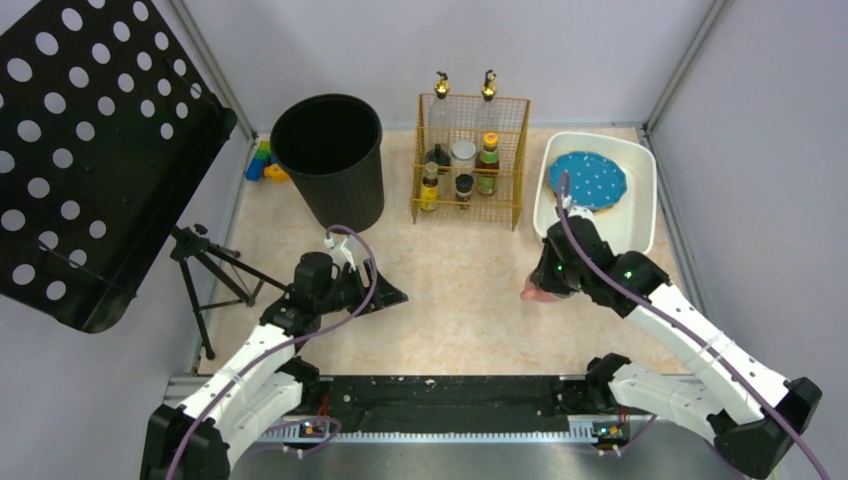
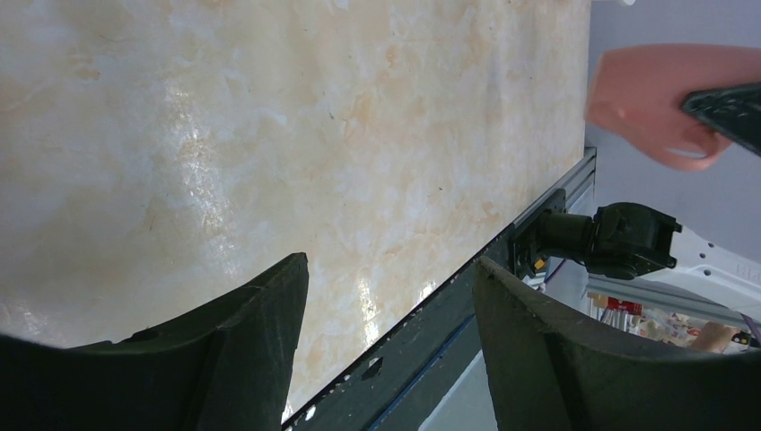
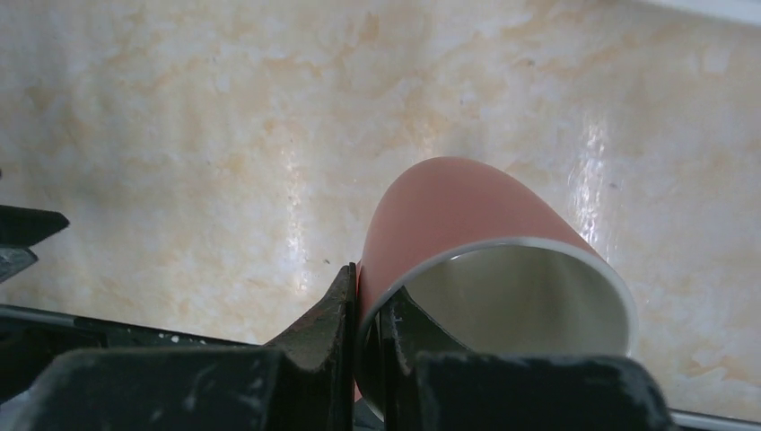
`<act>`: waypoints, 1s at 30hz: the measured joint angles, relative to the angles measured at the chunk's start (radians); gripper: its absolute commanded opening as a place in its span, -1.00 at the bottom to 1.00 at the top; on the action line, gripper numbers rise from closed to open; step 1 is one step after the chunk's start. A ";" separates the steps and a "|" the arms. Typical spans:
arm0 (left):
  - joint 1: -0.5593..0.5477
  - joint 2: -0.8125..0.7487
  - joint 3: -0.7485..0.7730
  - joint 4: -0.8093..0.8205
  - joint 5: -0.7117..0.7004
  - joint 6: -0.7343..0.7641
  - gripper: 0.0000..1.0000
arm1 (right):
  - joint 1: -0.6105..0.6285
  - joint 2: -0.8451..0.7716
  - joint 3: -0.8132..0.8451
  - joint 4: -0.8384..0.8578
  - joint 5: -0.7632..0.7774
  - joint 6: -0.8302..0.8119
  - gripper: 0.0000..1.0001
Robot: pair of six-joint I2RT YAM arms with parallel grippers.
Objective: Clear the kitchen counter
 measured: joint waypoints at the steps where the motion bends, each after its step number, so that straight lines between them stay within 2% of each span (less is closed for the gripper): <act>1: 0.000 0.000 0.000 0.000 0.000 0.001 0.43 | 0.000 0.005 0.029 0.000 0.013 -0.010 -1.00; 8: 0.000 0.000 0.000 0.000 0.000 0.002 0.43 | -0.026 0.076 0.171 0.002 0.122 -0.098 -1.00; 20: 0.000 0.000 0.000 0.000 0.001 0.006 0.44 | -0.395 0.229 0.243 0.108 0.105 -0.246 -1.00; 30: 0.000 0.024 0.000 0.000 0.010 0.009 0.46 | -0.629 0.393 0.246 0.229 0.013 -0.277 -1.00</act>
